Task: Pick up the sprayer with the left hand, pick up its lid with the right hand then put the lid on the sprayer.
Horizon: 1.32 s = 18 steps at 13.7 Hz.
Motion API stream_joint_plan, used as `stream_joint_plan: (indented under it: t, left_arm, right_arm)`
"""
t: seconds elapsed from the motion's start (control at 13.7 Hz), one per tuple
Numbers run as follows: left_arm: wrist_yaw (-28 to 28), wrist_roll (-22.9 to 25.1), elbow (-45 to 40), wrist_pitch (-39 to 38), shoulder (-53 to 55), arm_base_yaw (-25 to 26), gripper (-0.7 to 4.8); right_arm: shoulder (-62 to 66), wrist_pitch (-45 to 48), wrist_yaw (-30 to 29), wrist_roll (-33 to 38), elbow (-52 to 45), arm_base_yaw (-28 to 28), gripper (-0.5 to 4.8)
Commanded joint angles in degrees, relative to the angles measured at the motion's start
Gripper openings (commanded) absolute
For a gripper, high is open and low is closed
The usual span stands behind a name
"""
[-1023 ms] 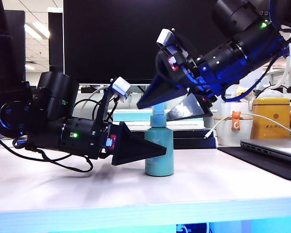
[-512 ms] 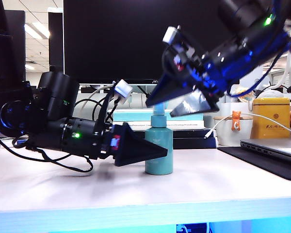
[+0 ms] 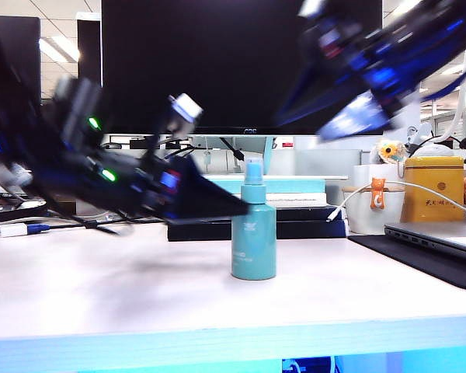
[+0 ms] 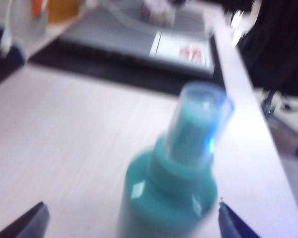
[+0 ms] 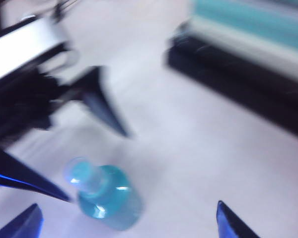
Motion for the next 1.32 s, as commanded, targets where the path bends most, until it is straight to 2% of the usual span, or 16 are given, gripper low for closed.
stream_joint_plan:
  t: [0.07, 0.15, 0.29, 0.37, 0.58, 0.73, 0.8, 0.88, 0.95, 1.1, 1.17, 1.24, 1.32]
  left_arm:
    - [-12.7, 16.3, 0.0, -25.9, -11.1, 0.7, 4.79]
    - [-17.7, 16.6, 0.0, -29.4, -13.9, 0.7, 4.79]
    - [-31.8, 14.7, -0.7, -32.4, -21.7, 1.2, 4.79]
    - [-34.6, 10.8, -1.4, -32.4, -26.9, 2.4, 4.79]
    - [-33.7, 5.4, -4.1, -29.9, -35.1, 6.0, 4.79]
    - [-33.7, 4.0, -8.7, -24.2, -41.2, 9.0, 4.79]
    - [-32.6, 0.2, -13.4, -19.3, -45.9, 13.0, 4.79]
    - [-29.0, -4.8, -19.3, -15.3, -51.2, 18.8, 4.79]
    - [-24.9, -8.9, -25.3, -10.4, -55.8, 25.9, 4.79]
    - [-22.1, -14.8, -29.6, -5.7, -60.0, 32.6, 4.79]
    - [-19.4, -16.4, -30.7, -5.6, -62.5, 36.0, 4.67]
    - [-18.8, -16.9, -31.8, -5.6, -64.7, 37.1, 4.25]
    - [-19.0, -17.3, -33.2, -5.4, -67.6, 37.2, 4.13]
  right_arm:
    - [-6.6, -0.9, 1.2, 1.7, 0.2, -6.0, 4.79]
    - [-7.6, -0.7, 2.7, 2.1, 0.2, -7.5, 4.79]
    - [-9.7, 3.5, 6.1, 5.5, -0.8, -10.4, 4.79]
    - [-10.9, 10.1, 7.1, 9.0, -3.1, -11.6, 4.79]
    - [-14.0, 19.5, 11.8, 11.2, -8.6, -11.7, 4.79]
    - [-16.7, 25.3, 15.6, 11.9, -13.9, -11.7, 4.79]
    - [-18.7, 28.9, 17.6, 13.3, -18.2, -11.7, 4.79]
    - [-21.4, 34.4, 19.5, 16.1, -23.8, -11.7, 4.1]
    - [-24.3, 40.8, 19.4, 16.9, -29.4, -11.7, 2.9]
    - [-27.6, 44.7, 20.7, 17.2, -34.1, -11.7, 2.23]
    - [-30.8, 45.9, 21.0, 17.1, -36.8, -11.6, 1.33]
    - [-34.0, 47.6, 22.1, 16.1, -38.4, -11.5, 1.01]
    - [-39.4, 47.2, 27.4, 14.4, -39.3, -11.5, 0.72]
